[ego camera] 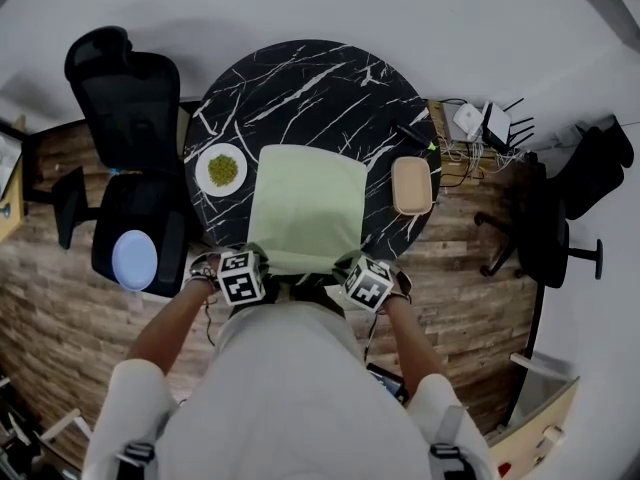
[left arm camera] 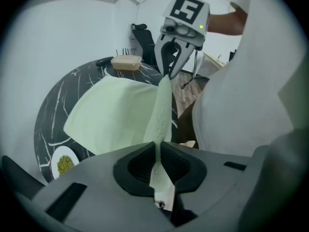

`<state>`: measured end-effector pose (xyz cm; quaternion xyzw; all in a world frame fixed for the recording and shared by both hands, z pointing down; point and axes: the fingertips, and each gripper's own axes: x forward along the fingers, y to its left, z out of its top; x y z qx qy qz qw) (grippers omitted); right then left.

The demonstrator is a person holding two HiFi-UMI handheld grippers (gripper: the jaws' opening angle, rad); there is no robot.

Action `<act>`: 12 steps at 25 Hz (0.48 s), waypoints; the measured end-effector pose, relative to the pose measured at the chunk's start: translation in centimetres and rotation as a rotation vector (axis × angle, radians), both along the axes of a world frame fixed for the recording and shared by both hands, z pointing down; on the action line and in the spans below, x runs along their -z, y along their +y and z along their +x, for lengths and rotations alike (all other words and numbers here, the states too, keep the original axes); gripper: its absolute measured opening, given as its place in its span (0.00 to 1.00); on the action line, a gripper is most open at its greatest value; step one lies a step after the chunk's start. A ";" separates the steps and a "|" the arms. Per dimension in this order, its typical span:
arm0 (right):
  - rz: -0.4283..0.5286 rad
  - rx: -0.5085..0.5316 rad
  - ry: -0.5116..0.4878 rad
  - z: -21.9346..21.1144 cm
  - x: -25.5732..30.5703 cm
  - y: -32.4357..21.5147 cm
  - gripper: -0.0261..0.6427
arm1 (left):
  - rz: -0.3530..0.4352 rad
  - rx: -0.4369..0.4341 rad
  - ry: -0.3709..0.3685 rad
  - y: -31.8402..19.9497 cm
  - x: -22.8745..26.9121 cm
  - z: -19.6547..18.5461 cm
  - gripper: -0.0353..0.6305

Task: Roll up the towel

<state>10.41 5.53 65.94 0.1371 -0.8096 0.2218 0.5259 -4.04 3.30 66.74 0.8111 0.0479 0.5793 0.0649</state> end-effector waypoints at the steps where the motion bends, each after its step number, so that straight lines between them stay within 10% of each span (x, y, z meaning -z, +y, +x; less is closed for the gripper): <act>1: 0.047 -0.017 0.012 0.3 0.2 -1.3 0.07 | 0.028 0.010 0.005 -1.0 0.2 0.3 0.10; 12: 0.423 -0.058 0.187 2.3 -1.0 -10.7 0.14 | 0.414 0.089 -0.009 -10.8 -0.8 2.8 0.13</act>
